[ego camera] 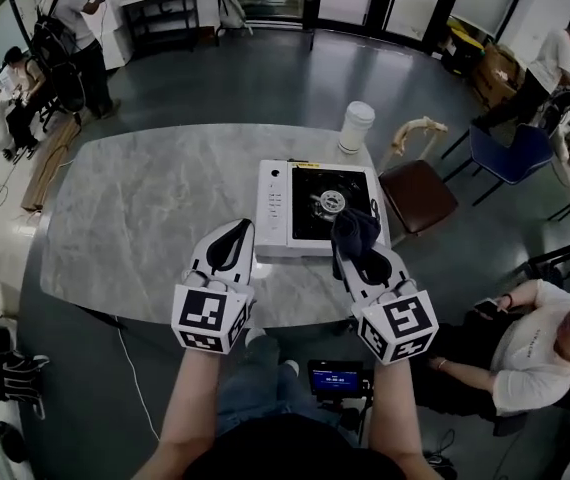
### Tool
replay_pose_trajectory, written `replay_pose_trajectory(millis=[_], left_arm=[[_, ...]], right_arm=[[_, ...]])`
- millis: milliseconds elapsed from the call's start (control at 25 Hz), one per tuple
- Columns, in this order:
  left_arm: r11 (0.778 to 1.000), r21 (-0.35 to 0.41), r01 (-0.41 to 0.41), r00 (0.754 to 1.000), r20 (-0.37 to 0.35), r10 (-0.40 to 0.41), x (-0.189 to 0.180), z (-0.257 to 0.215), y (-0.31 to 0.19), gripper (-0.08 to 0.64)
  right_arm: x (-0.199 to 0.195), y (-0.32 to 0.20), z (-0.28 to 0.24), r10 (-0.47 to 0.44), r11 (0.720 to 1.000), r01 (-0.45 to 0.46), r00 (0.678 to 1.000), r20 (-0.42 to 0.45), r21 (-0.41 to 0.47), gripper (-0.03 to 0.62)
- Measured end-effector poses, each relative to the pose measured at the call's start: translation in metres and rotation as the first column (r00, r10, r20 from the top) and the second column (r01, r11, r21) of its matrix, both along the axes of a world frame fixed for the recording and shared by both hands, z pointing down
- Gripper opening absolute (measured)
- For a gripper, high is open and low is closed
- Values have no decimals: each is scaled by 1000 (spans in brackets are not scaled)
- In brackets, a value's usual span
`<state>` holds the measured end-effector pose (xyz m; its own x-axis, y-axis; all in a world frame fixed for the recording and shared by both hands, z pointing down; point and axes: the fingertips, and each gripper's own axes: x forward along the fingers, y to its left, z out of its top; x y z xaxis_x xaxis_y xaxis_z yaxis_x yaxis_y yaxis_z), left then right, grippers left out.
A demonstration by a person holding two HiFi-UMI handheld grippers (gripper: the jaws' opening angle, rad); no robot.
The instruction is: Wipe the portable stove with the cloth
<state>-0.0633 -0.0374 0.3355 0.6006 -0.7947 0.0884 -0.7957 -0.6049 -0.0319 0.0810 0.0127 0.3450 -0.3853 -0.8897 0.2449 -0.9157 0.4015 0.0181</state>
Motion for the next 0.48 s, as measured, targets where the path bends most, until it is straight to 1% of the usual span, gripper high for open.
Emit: replay_pose_trajectory(millis=[240, 360, 480], left_arm=[[1000, -17, 25, 1000, 0, -25, -14, 13, -39, 11], [999, -20, 31, 999, -7, -31, -18, 13, -64, 11], [999, -22, 36, 999, -9, -36, -24, 12, -88, 11]], right_arm=[[-9, -43, 12, -15, 1000, 15, 1000, -10, -23, 75], [-14, -69, 16, -31, 999, 29, 999, -31, -38, 75], [-24, -99, 17, -64, 997, 61, 996, -61, -46, 75]])
